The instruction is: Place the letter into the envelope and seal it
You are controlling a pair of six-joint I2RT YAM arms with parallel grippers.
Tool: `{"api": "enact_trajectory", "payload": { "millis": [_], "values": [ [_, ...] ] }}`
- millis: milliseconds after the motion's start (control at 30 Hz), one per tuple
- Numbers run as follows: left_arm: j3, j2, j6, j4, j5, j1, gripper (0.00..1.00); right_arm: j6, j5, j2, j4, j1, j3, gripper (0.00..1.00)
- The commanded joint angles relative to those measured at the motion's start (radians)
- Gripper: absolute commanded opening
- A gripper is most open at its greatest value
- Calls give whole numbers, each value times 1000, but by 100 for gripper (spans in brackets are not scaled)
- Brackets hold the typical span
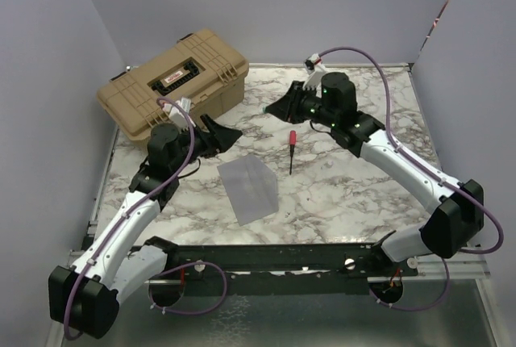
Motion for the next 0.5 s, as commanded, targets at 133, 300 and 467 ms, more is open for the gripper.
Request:
{"api": "enact_trajectory", "payload": {
  "millis": [133,300,467],
  "values": [
    [-167,26,34,-122,-93,6,50,-58,445,86,-303,188,38,0],
    [-232,84,39,-43,-75,6,39,-78,574,122,-312,295,-15,0],
    [-305,171,13,85,-65,3,22,-214,620,157,-145,409,-119,0]
  ]
}}
